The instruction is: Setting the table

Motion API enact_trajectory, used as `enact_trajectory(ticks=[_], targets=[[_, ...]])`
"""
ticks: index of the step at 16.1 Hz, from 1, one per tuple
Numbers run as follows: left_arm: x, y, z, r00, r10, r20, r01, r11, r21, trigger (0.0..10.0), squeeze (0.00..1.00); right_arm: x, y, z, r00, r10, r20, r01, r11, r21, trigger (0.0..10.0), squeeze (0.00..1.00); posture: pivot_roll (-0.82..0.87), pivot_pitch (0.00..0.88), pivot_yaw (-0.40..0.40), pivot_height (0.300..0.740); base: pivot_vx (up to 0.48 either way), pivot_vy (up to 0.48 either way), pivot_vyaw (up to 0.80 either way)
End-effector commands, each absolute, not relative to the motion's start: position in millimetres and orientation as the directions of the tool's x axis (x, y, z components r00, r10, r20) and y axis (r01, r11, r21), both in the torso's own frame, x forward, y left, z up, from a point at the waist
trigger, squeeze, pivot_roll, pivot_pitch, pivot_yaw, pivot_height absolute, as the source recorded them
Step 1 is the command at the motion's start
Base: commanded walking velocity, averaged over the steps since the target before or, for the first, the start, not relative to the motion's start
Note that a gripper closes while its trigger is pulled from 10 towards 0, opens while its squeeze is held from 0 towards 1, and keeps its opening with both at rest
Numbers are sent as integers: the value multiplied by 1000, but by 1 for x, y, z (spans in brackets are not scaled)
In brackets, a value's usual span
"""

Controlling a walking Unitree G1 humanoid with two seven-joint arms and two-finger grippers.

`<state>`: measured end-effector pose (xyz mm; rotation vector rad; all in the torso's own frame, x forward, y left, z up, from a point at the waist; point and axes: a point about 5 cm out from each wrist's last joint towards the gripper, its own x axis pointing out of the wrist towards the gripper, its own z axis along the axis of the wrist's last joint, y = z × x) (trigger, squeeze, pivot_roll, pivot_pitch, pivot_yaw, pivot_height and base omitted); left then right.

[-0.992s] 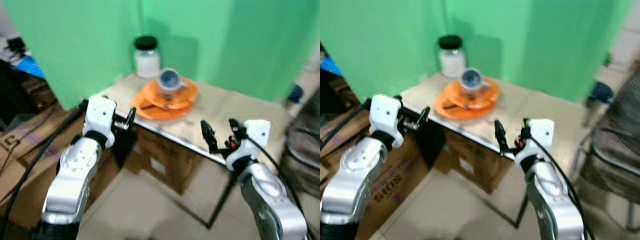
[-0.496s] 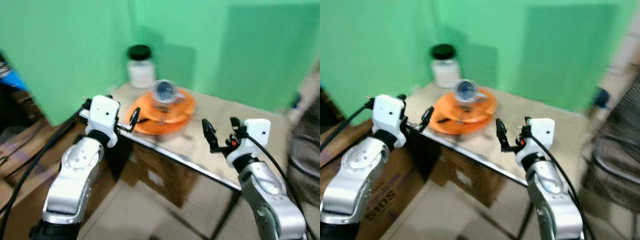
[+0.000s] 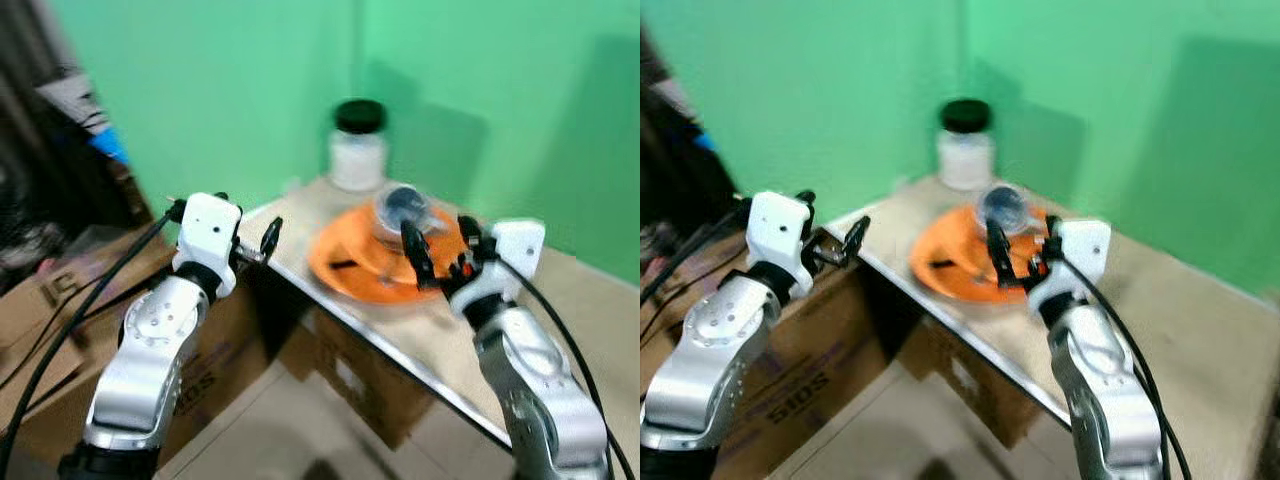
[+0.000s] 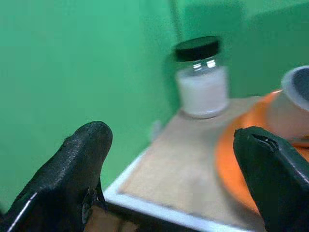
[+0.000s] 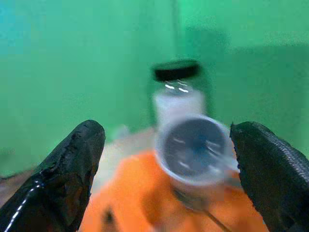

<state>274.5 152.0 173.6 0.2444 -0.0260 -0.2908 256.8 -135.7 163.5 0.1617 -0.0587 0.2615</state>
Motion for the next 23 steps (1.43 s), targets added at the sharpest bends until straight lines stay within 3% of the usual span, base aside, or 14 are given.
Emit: enact_trajectory(ticks=[1, 9, 13, 14, 18, 19, 21, 23], targets=[[274, 156, 172, 959, -281, -26, 279, 927, 251, 10000, 0, 259, -133, 165, 960, 265, 92, -277, 948, 159, 10000, 1000, 92, 0, 17, 740, 0, 0, 0], [267, 154, 166, 848, -519, -111, 529, 808, 260, 10000, 0, 305, -144, 172, 935, 355, -1, -355, 935, -19, 10000, 1000, 78, 0, 22, 740, 0, 0, 0], [260, 156, 162, 794, -587, -159, 607, 751, 260, 10000, 0, 322, -132, 161, 879, 457, -133, -475, 859, -188, 10000, 980, 76, 0, 22, 740, 0, 0, 0], [260, 156, 162, 785, -597, -163, 618, 741, 262, 10000, 0, 330, -126, 159, 871, 466, -155, -490, 845, -212, 10000, 0, 76, 0, 22, 740, 0, 0, 0], [256, 154, 160, 759, -626, -180, 650, 712, 265, 10000, 0, 352, -111, 159, 883, 434, -176, -469, 831, -301, 10000, 0, 82, 0, 17, 740, 0, 0, 0], [254, 153, 160, 747, -639, -184, 664, 701, 260, 10000, 0, 358, -108, 158, 889, 412, -203, -457, 827, -326, 7137, 0, 82, 0, 17, 740, 0, 0, 0], [250, 151, 159, 731, -655, -192, 681, 687, 253, 10000, 0, 365, -104, 156, 901, 365, -234, -426, 845, -322, 0, 0, 92, 0, 7, 740, 0, 0, 0], [249, 152, 159, 726, -659, -196, 687, 681, 253, 10000, 0, 370, -98, 150, 899, 356, -255, -426, 844, -326, 0, 0, 96, 0, 6, 740, 0, 0, 0]])
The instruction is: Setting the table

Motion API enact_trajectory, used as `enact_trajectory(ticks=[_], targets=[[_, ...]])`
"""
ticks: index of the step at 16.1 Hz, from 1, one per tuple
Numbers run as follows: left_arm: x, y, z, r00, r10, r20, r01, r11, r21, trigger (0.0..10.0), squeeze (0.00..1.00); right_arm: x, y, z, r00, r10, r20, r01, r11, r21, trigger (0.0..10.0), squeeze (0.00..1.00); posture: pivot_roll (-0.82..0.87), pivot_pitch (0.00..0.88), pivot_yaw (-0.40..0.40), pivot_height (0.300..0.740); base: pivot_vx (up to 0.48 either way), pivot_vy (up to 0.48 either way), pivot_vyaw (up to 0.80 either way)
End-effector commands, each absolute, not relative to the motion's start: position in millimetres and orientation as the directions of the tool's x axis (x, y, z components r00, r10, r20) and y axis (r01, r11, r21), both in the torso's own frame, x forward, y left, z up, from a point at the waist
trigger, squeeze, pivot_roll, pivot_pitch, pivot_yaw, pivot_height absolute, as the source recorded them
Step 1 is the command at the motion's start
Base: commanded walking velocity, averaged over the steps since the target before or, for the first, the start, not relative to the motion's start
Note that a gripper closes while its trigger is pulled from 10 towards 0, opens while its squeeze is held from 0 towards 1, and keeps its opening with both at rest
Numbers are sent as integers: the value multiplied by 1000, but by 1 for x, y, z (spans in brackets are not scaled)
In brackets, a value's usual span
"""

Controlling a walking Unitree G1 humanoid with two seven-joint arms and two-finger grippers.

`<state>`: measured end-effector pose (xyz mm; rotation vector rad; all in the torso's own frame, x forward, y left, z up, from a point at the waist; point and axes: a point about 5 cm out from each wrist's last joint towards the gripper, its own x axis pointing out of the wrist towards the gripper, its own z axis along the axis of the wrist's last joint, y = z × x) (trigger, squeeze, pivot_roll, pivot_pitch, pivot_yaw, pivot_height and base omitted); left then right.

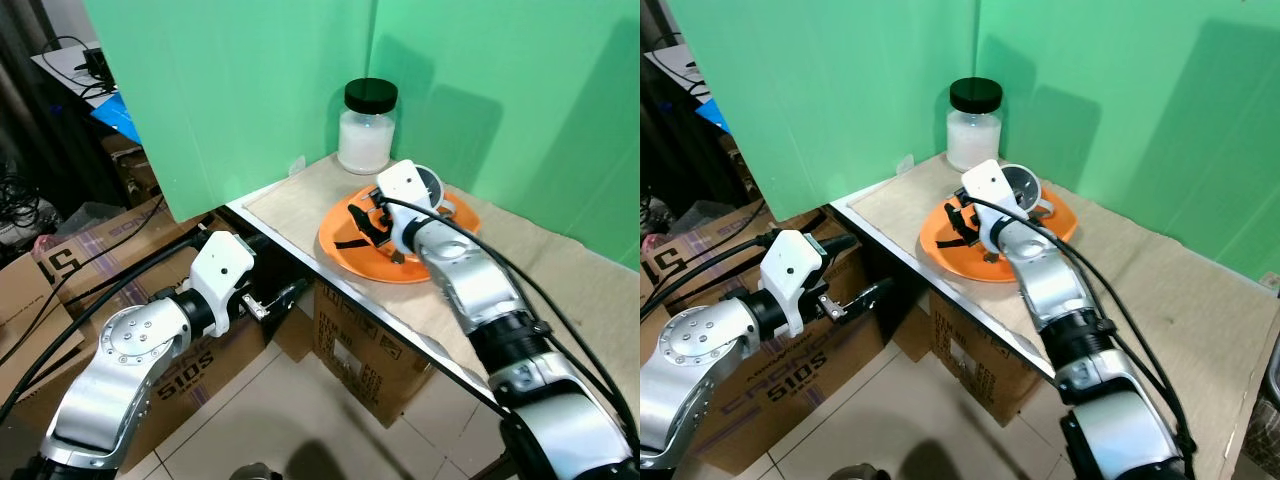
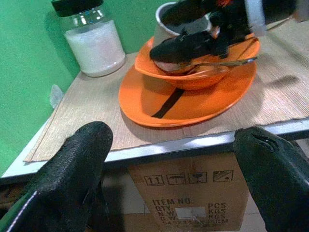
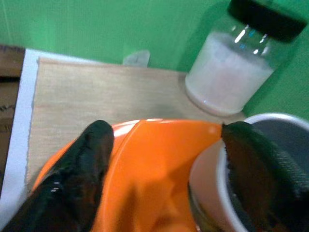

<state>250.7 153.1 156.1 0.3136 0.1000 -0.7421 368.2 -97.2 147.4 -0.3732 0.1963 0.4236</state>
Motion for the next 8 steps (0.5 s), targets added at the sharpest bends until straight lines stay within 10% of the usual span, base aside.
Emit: enact_trajectory(ticks=[1, 8], targets=[[248, 152, 159, 724, -661, -198, 689, 679, 253, 10000, 0, 372, -96, 148, 899, 349, -266, -425, 844, -327, 0, 0, 96, 0, 5, 740, 0, 0, 0], [242, 150, 158, 695, -686, -213, 718, 653, 239, 10000, 0, 382, -96, 155, 936, 283, -209, -340, 880, -333, 0, 0, 104, 0, 3, 740, 0, 0, 0]])
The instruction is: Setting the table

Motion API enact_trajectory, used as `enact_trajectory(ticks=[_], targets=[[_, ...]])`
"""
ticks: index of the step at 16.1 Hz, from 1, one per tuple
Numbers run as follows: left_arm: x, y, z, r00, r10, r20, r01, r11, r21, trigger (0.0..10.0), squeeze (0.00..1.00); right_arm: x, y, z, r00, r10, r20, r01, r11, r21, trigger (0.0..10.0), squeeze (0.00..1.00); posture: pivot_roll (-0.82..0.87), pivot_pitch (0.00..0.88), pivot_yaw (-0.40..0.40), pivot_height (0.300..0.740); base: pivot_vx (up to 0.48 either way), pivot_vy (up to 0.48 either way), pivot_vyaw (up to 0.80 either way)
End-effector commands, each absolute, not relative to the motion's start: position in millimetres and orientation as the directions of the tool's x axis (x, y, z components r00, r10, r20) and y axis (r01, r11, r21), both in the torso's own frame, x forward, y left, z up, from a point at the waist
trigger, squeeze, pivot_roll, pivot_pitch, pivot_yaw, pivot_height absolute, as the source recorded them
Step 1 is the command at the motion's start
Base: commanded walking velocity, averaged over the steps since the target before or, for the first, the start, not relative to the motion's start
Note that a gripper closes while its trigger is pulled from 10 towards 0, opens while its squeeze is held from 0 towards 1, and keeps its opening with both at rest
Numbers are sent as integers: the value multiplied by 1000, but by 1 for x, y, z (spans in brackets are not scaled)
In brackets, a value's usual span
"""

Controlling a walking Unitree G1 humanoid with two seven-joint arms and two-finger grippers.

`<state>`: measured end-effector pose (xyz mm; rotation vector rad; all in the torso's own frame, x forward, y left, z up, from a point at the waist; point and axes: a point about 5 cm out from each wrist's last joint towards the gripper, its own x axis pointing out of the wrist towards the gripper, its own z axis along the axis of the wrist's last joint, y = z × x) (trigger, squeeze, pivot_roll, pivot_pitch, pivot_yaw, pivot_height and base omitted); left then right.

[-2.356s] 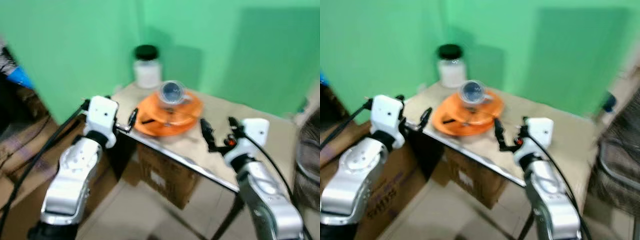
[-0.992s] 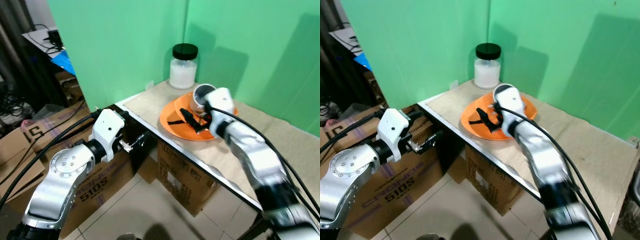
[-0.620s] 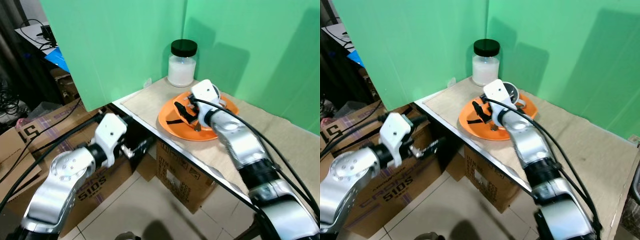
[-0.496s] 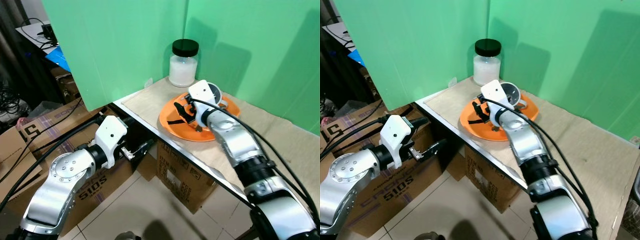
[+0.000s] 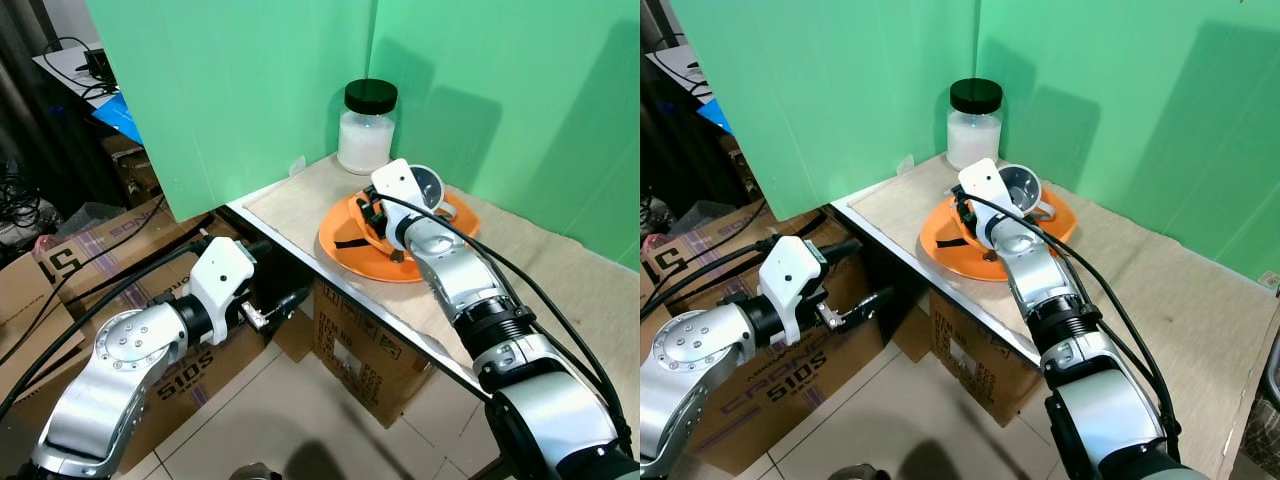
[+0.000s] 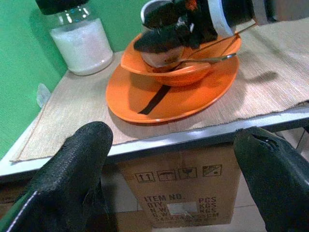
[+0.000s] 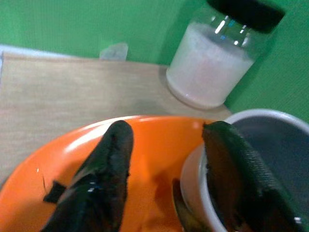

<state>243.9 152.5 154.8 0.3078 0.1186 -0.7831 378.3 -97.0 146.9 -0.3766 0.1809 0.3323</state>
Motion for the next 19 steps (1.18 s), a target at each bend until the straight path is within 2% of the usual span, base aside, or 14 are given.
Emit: enact_trajectory(ticks=[1, 2, 3, 4, 8, 9, 10, 14, 15, 16, 19], targets=[[242, 150, 158, 695, -687, -213, 718, 654, 238, 10000, 0, 381, -94, 160, 938, 297, -177, -340, 885, -318, 0, 0, 104, 0, 4, 740, 0, 0, 0], [242, 150, 158, 695, -686, -213, 718, 653, 240, 10000, 0, 380, -95, 164, 948, 284, -145, -317, 888, -332, 10000, 0, 104, 0, 4, 740, 0, 0, 0], [242, 150, 158, 695, -687, -213, 719, 652, 241, 10000, 0, 379, -99, 165, 957, 263, -125, -290, 900, -325, 10000, 275, 104, 0, 4, 740, 0, 0, 0], [242, 150, 158, 695, -687, -213, 719, 652, 241, 10000, 0, 378, -101, 164, 958, 254, -131, -284, 902, -325, 10000, 1000, 104, 0, 4, 740, 0, 0, 0], [244, 148, 158, 685, -696, -217, 728, 641, 242, 10000, 0, 376, -104, 149, 951, 214, -225, -286, 885, -367, 10000, 1000, 96, 0, 15, 740, 0, 0, 0], [244, 148, 159, 678, -702, -216, 734, 635, 241, 10000, 0, 376, -104, 144, 945, 209, -254, -295, 879, -375, 10000, 0, 96, 0, 16, 740, 0, 0, 0], [243, 146, 160, 654, -726, -215, 756, 615, 225, 10000, 0, 376, -104, 135, 939, 188, -289, -294, 872, -390, 10000, 0, 96, 0, 19, 740, 0, 0, 0], [244, 146, 160, 654, -725, -216, 755, 615, 226, 10000, 0, 379, -105, 132, 939, 160, -304, -276, 877, -392, 10000, 0, 96, 0, 22, 740, 0, 0, 0], [244, 146, 160, 654, -725, -217, 756, 614, 226, 10000, 0, 380, -106, 133, 943, 148, -298, -262, 883, -389, 8902, 0, 98, 0, 21, 740, 0, 0, 0], [244, 146, 161, 653, -725, -217, 756, 613, 228, 10000, 0, 382, -106, 135, 947, 141, -288, -249, 890, -383, 118, 0, 99, 0, 19, 740, 0, 0, 0], [244, 146, 161, 654, -725, -217, 756, 614, 227, 10000, 0, 383, -107, 136, 950, 134, -281, -238, 895, -377, 0, 0, 99, 0, 17, 740, 0, 0, 0]])
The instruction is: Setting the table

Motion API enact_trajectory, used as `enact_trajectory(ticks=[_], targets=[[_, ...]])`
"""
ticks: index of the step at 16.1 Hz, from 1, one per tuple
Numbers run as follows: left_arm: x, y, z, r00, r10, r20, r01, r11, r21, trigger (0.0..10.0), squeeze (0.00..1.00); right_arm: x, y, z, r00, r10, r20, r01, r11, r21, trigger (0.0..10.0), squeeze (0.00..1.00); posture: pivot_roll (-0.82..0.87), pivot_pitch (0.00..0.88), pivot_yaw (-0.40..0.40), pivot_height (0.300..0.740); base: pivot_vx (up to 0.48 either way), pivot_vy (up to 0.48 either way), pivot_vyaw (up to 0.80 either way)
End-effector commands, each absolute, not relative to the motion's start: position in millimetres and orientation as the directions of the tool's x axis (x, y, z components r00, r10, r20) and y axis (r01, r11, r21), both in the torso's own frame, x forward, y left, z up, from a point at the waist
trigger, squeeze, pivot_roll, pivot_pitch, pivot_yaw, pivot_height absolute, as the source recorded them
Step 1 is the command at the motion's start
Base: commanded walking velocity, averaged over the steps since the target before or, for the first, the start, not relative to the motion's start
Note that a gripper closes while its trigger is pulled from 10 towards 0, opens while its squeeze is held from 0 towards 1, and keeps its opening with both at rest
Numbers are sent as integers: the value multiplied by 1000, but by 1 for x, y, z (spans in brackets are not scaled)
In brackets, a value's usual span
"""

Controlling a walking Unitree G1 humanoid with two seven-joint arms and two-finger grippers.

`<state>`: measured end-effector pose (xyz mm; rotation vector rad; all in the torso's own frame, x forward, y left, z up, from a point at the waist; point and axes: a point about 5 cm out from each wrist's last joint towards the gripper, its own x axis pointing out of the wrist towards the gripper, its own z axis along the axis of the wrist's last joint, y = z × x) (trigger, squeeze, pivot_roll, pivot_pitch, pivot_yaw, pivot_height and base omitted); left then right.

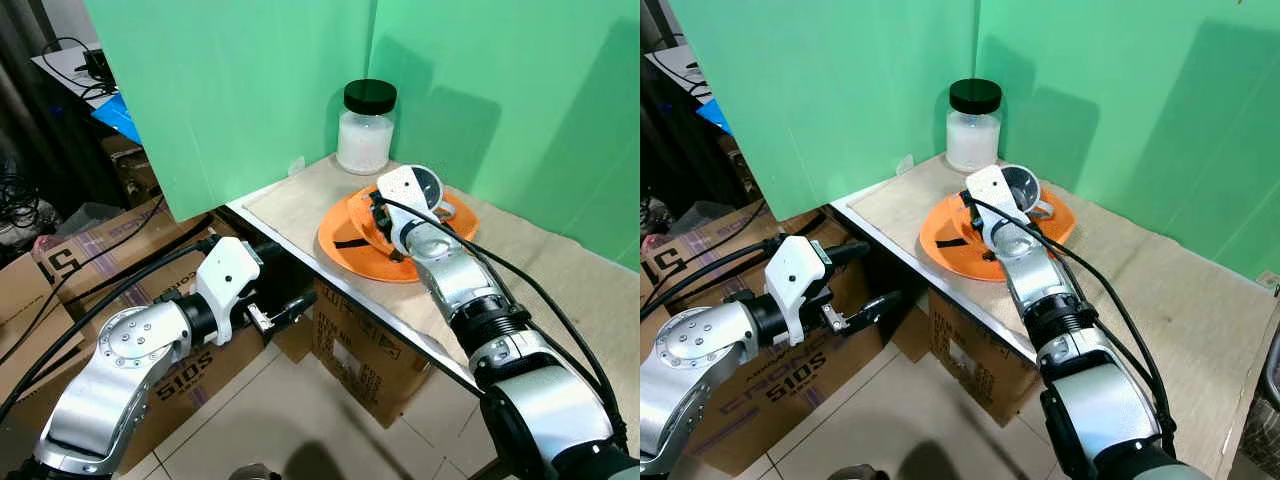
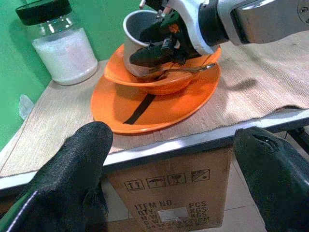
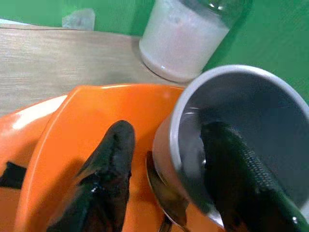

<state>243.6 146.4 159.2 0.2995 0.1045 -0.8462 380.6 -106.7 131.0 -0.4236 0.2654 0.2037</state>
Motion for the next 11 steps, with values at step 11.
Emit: enact_trajectory(ticks=[11], targets=[[245, 145, 160, 654, -724, -219, 756, 612, 232, 10000, 0, 387, -107, 137, 950, 140, -279, -242, 895, -374, 0, 0, 99, 0, 15, 740, 0, 0, 0]])
